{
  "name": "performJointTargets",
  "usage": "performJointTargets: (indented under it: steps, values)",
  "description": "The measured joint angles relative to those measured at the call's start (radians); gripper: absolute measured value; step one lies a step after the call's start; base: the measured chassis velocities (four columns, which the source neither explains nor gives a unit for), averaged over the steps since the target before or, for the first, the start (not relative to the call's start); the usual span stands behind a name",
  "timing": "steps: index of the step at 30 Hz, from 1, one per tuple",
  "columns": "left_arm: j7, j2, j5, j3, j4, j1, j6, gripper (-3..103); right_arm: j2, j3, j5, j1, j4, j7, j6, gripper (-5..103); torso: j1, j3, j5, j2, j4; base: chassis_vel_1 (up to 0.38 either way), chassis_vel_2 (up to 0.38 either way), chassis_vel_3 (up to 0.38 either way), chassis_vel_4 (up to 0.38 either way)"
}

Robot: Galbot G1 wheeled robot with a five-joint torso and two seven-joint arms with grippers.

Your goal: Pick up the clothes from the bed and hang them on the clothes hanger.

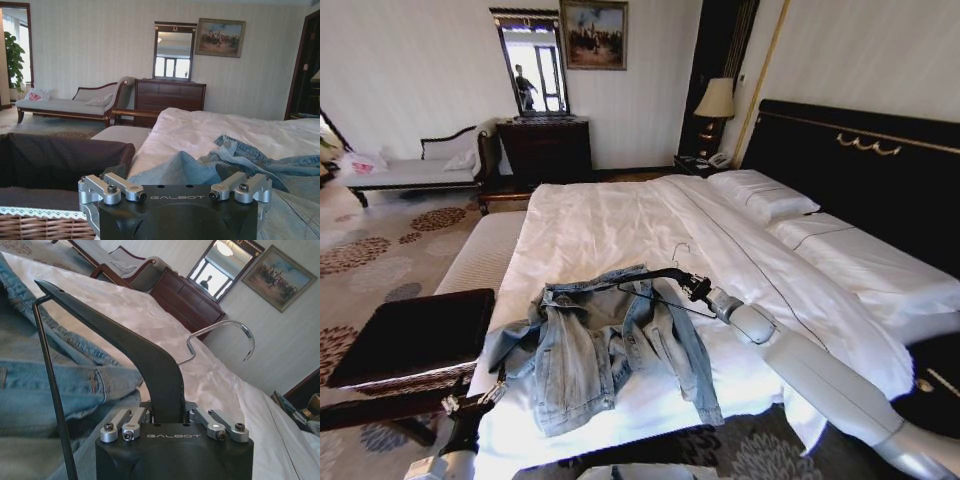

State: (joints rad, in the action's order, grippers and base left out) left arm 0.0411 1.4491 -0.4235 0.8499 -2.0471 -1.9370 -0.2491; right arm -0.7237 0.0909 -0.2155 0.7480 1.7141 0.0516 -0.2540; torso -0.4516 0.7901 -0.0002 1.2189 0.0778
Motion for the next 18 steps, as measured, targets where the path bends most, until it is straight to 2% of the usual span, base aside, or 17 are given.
performJointTargets:
  steps: [13, 17, 18]
  values:
    - [0.0, -0.027, -0.019, 0.003, 0.002, 0.05, 0.055, 100, 0.002, -0.003, -0.003, 0.005, 0.009, -0.007, 0.007, 29, 0.0, 0.0, 0.0001, 0.0, 0.0003, -0.002, 0.009, 0.006, -0.006]
    - [-0.009, -0.051, -0.016, -0.011, -0.001, 0.086, 0.098, 100, -0.012, -0.002, -0.003, 0.01, 0.005, -0.007, 0.006, 29, 0.0, 0.0, 0.0, 0.0, 0.0004, 0.0, 0.0, 0.0, 0.0]
    - [-0.017, -0.055, -0.022, -0.018, -0.011, 0.104, 0.127, 100, -0.02, 0.002, -0.004, 0.01, 0.004, -0.008, 0.004, 29, 0.0, 0.0, 0.0, 0.0, 0.0004, 0.0, 0.0, 0.0, 0.0]
